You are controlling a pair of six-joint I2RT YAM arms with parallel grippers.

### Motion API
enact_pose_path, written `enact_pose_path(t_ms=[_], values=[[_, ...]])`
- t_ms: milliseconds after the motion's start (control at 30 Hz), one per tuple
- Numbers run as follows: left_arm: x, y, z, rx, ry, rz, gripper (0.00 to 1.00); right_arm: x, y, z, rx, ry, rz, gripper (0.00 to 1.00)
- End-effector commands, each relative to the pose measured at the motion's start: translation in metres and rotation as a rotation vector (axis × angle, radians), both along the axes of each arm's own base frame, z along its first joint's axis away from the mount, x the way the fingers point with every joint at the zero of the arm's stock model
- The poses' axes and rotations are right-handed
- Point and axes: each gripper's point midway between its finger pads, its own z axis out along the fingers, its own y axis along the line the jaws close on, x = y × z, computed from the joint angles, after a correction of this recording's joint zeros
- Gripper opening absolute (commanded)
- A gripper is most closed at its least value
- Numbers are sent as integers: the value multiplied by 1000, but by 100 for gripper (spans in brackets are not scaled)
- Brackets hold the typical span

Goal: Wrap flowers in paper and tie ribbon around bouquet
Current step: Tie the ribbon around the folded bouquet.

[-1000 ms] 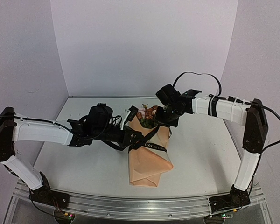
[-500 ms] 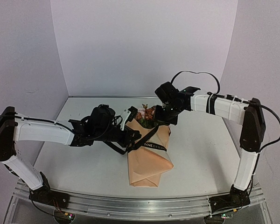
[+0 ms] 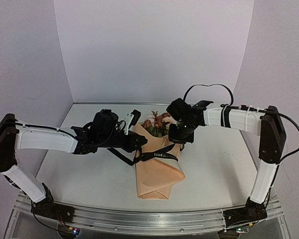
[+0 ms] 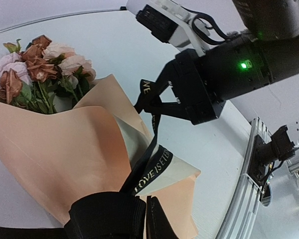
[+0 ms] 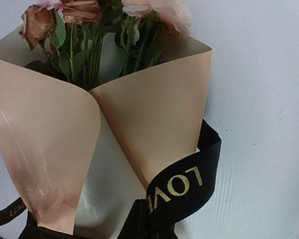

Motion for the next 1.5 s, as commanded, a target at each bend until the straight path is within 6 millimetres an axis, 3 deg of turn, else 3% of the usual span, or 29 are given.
enact_pose_path(t_ms=[0,300,467,800,900,1033,1133,1267,1367,1467], values=[[-10,-21,47,-74,-115,-121,10,14,14,32,62,-61,14,7],[-28,-52,46,71,-249,-233,15,37,52,47,187,-34,117,9],[-47,-79,43,144,-315,-335,12,44,74,53,246,-25,193,9],[-129,-146,9,268,-420,-613,10,51,123,57,399,-7,375,11],[-132,-156,4,266,-414,-623,23,51,128,54,418,9,388,14],[-123,-160,16,209,-411,-557,43,49,127,51,415,18,384,22],[-107,-154,38,114,-346,-497,53,48,124,53,412,13,380,35],[-83,-131,71,-76,-196,-441,64,45,120,62,412,-2,383,60],[-80,-116,92,-154,-169,-429,70,44,115,67,398,-20,381,78],[-76,-101,97,-186,-124,-394,73,42,106,75,376,-51,380,94]])
